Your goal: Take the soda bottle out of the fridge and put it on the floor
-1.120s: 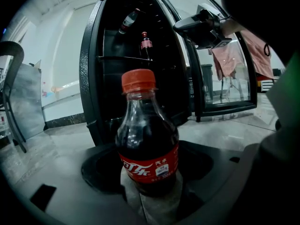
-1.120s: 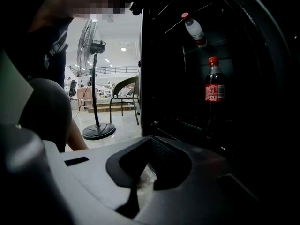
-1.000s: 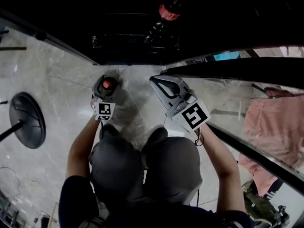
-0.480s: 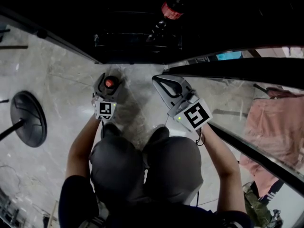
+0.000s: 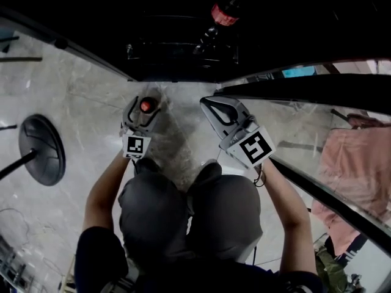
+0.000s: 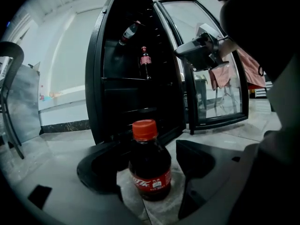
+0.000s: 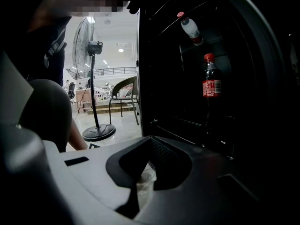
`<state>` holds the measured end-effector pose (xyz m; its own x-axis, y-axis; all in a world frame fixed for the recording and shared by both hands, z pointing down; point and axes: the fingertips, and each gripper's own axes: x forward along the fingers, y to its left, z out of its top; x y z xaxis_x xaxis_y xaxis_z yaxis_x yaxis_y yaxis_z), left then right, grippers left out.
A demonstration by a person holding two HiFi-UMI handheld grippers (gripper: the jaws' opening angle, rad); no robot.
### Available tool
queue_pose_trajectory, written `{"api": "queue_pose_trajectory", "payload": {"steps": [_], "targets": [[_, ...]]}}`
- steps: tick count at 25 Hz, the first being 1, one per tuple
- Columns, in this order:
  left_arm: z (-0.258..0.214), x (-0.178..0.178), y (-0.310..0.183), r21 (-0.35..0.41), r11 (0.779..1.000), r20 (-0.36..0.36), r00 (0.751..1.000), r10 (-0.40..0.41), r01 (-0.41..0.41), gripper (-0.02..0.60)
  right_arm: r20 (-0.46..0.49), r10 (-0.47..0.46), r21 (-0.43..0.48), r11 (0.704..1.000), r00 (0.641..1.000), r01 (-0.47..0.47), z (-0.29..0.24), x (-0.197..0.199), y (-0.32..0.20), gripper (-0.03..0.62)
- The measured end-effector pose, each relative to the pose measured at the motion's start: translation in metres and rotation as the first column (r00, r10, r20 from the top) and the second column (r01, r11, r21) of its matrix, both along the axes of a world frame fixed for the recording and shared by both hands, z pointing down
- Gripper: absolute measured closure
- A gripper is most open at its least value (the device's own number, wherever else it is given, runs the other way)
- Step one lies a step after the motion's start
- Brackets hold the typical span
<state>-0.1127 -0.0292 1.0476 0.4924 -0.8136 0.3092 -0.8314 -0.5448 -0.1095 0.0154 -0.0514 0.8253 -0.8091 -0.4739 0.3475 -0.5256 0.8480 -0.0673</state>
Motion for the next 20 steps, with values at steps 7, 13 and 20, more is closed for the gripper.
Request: {"api": "queue_pose_trajectory", "payload": {"steps": [7, 13, 20], "targets": [[-0.032, -0.007, 0.012, 0.032, 0.999, -0.041, 0.999, 0.001, 0.000, 0.224, 0.007, -0.010, -0.007, 1.000, 1.000, 0.010, -0.002, -0.001, 0.005, 0.577], [-0.071, -0.020, 0.016, 0.048, 0.998, -0.087, 0.996, -0.030, 0.034, 0.225, 0.019, -0.009, 0.020, 1.000, 1.000, 0.009, -0.013, 0.002, 0.007, 0.577], [-0.118, -0.040, 0.010, 0.081, 0.994, -0.089, 0.994, -0.070, 0.077, 0.323, 0.039, 0.009, 0.038, 0.999, 0.999, -0.010, -0.034, 0.005, 0.013, 0.577]]}}
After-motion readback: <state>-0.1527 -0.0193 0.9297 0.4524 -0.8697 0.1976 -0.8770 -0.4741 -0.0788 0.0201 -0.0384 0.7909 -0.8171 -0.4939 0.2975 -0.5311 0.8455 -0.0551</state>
